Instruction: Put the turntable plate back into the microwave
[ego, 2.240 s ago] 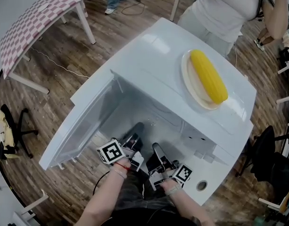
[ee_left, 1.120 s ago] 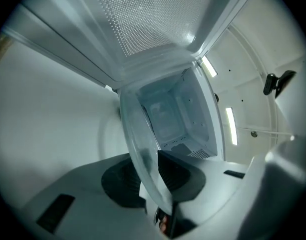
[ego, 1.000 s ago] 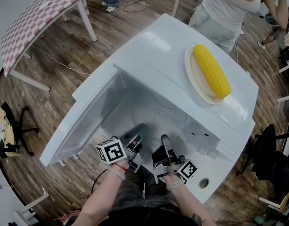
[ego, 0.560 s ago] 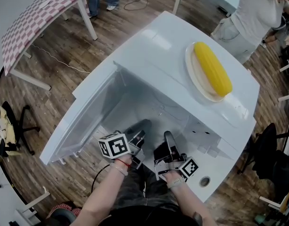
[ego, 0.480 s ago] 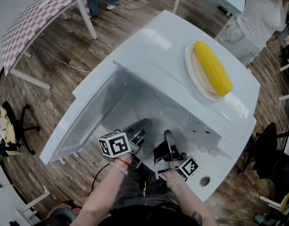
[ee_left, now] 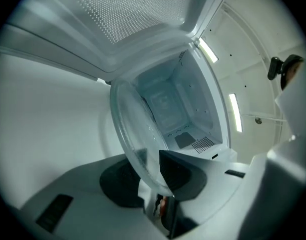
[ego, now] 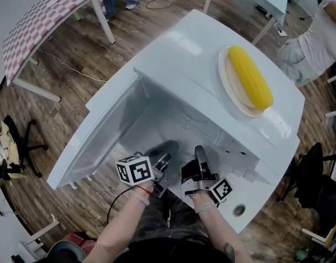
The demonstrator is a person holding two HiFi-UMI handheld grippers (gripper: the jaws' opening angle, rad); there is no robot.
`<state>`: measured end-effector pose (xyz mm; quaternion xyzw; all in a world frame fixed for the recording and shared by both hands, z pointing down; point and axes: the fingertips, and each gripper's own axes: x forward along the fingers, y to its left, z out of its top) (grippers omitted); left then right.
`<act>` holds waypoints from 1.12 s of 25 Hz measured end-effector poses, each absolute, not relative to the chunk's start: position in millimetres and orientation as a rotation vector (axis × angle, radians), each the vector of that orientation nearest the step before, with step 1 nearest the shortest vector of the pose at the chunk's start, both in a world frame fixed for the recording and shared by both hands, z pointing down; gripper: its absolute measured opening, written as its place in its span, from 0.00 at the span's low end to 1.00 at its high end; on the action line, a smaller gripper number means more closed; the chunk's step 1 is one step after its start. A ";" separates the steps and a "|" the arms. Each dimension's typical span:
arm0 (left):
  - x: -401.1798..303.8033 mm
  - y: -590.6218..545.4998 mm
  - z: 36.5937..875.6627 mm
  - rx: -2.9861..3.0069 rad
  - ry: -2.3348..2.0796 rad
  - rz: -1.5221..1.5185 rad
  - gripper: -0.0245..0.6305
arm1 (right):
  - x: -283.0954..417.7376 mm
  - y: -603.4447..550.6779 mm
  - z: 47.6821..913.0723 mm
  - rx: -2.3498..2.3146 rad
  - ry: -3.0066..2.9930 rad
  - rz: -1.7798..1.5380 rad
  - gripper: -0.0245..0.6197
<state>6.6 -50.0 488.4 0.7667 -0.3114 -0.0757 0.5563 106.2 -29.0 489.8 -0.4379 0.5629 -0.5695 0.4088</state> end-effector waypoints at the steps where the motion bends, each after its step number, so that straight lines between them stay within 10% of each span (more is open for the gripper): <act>1: 6.4 -47.3 488.9 1.808 -0.730 -0.175 0.17 | 107.5 -29.7 490.4 -1.111 1.411 -1.432 0.11; 28: 22.5 -70.1 493.3 1.770 -0.689 -0.144 0.17 | 91.2 -32.1 486.4 -1.108 1.478 -1.460 0.13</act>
